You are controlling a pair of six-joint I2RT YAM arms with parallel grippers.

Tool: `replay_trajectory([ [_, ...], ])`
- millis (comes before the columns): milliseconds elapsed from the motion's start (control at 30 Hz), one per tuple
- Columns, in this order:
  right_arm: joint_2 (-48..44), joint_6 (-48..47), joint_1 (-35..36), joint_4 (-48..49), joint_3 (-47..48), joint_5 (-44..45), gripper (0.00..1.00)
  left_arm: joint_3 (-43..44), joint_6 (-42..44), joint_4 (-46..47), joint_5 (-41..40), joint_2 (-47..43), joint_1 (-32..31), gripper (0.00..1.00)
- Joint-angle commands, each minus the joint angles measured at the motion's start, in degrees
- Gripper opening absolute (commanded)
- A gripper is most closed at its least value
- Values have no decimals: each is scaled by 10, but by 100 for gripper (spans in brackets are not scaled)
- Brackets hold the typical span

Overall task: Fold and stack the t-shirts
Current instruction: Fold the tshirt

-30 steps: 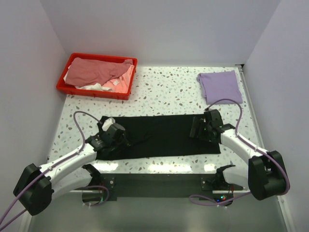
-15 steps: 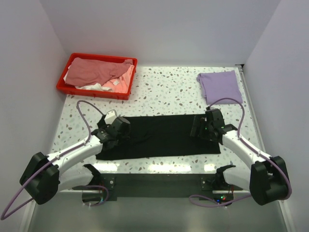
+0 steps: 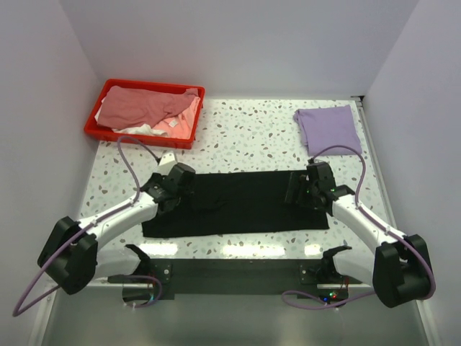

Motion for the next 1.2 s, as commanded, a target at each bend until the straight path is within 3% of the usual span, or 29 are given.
replay_trajectory([
  [0, -14, -14, 0, -12, 26, 16, 99, 32, 34, 40, -9, 25, 14, 0],
  [133, -16, -14, -1, -13, 27, 16, 99, 55, 55, 46, -3, 53, 28, 0],
  [167, -16, -14, 0, -14, 28, 17, 99, 74, 55, 24, -2, 70, 35, 5],
  [200, -16, -14, -1, -15, 28, 18, 99, 84, 52, 11, -4, 79, 36, 32],
  [267, -19, -14, -1, -15, 27, 20, 99, 105, 45, -18, -19, 96, 37, 72],
  [367, -20, -15, -1, -16, 27, 24, 99, 115, 45, -26, -20, 97, 37, 100],
  [633, -23, -21, 0, -25, 30, 26, 99, 97, 55, -42, 47, 35, 27, 100],
  [867, -28, -25, 0, -46, 59, 33, 99, 23, 30, -35, 99, -64, 11, 100],
  [1167, -79, -27, 0, -64, 115, 56, 99, -38, 29, 59, 212, -33, -3, 100],
])
